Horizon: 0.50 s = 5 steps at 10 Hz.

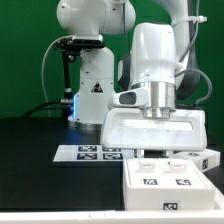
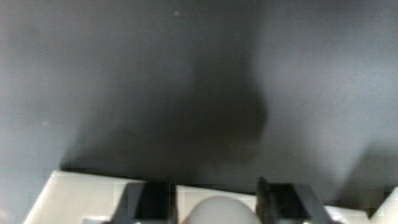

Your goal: Assemble cabinet

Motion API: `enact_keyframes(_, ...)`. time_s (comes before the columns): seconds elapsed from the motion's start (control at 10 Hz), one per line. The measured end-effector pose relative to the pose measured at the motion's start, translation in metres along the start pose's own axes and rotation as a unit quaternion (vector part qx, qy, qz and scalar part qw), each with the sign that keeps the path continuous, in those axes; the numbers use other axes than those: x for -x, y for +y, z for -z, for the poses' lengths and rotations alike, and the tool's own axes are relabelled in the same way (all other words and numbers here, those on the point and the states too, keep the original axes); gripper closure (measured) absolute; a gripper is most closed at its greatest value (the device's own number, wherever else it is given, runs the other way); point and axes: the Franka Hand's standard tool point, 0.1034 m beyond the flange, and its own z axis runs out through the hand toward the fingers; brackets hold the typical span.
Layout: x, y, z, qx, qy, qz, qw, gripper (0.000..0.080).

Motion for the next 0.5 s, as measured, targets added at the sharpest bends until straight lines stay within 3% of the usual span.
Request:
enact_keyframes(0.2,-0.013,-0.001,0.026,-0.012,-0.075,-0.01,0.997,0.059)
enact_keyframes(0.3,-0.016,-0.003,0.032,-0.014,-0.109,-0.015,0.994,0.059)
enact_keyframes(0.5,-0.014,-0.002,0.03,-0.013,-0.114,-0.015,0.993,0.059)
